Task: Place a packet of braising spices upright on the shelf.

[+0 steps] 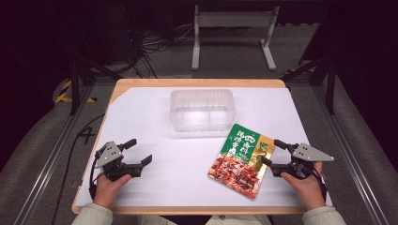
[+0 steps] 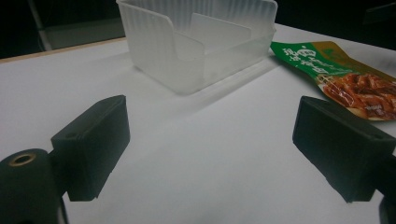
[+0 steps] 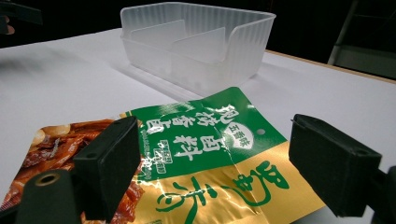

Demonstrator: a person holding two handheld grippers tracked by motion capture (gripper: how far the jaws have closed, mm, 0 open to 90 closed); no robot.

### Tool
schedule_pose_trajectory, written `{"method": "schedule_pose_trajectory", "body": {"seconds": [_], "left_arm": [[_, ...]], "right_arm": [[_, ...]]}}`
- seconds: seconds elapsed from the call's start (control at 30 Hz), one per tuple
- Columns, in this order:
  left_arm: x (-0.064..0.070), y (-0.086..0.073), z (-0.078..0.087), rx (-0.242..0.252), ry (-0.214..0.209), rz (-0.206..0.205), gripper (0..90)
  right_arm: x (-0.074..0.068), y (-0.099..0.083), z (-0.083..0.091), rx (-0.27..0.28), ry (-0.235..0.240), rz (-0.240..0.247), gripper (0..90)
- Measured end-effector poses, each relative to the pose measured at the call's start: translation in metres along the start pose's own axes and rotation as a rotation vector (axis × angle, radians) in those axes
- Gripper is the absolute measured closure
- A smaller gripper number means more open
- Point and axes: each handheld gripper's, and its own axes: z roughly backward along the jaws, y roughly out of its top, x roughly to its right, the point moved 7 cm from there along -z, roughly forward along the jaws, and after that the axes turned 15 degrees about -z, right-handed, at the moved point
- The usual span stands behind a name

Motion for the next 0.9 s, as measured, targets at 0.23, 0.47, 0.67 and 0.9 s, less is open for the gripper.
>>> {"method": "schedule_pose_trajectory", "body": {"seconds": [0.23,0.47,0.67,0.9], "left_arm": [[0.000,0.000,0.001,-0.008,0.011,-0.014,11.8],[0.000,0.000,0.002,-0.009,0.015,-0.012,11.8],[-0.001,0.000,0.003,-0.009,0.017,-0.011,11.8],[-0.001,0.000,0.003,-0.015,0.010,-0.011,12.1]], "right_arm": [[0.002,0.010,-0.004,-0.007,-0.002,0.002,12.6],[0.003,0.020,-0.006,0.008,0.010,-0.012,12.2],[0.007,0.031,-0.007,0.005,0.009,-0.031,12.5],[0.013,0.042,-0.008,0.015,-0.016,-0.036,12.5]]}}
